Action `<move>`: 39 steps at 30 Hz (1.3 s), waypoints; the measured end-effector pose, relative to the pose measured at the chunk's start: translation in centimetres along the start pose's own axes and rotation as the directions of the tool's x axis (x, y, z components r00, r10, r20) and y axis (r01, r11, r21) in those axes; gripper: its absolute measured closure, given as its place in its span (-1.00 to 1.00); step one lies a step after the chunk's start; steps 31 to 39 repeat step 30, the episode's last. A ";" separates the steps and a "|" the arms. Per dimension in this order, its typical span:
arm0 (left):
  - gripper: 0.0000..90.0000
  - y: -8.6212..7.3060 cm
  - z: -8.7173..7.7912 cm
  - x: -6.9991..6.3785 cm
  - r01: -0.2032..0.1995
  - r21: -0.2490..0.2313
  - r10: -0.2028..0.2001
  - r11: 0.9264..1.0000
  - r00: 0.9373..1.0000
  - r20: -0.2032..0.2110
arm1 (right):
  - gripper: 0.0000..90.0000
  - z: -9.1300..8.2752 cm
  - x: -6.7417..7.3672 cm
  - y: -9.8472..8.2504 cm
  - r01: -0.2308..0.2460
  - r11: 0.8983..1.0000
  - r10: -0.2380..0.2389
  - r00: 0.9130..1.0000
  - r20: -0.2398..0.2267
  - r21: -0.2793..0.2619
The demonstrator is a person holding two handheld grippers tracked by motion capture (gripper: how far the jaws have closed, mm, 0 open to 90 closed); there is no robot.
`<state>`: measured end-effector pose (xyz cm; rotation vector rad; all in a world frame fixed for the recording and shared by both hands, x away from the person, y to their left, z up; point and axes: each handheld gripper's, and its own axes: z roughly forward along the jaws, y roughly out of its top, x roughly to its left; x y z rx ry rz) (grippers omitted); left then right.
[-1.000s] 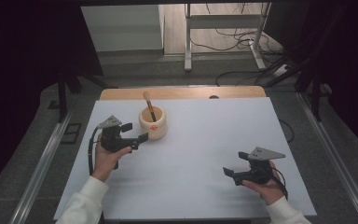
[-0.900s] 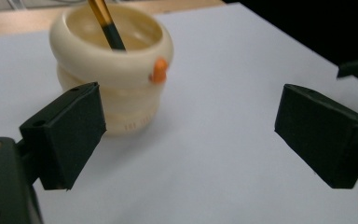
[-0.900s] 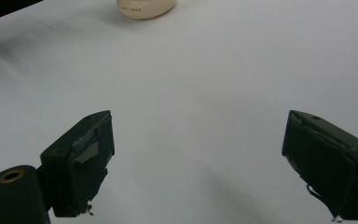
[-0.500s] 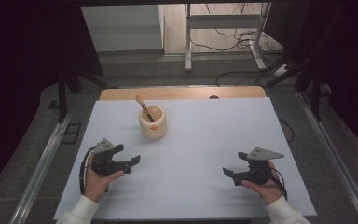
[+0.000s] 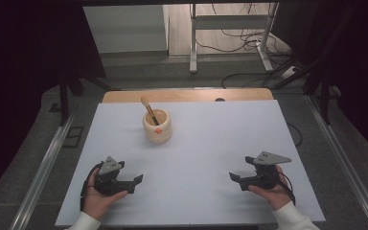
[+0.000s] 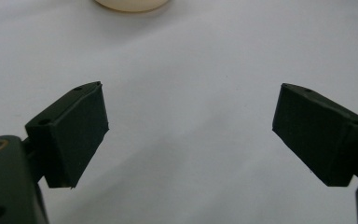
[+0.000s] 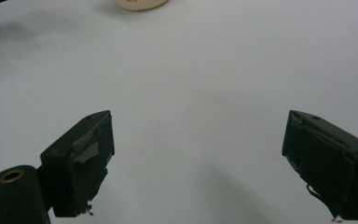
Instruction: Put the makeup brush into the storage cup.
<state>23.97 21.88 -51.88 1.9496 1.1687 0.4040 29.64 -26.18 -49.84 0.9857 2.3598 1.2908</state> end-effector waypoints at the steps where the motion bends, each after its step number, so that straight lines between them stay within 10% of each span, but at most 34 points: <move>1: -0.74 -0.1 -0.2 0.0 0.002 -0.004 -0.002 1.000 1.000 -0.006 | -0.79 0.0 0.0 0.0 0.000 1.000 0.000 1.000 0.001 0.000; 39: -0.73 -0.4 -0.5 0.2 0.019 -0.021 -0.019 1.000 1.000 0.016 | -0.80 0.0 0.0 0.0 0.013 1.000 -0.013 1.000 0.006 0.002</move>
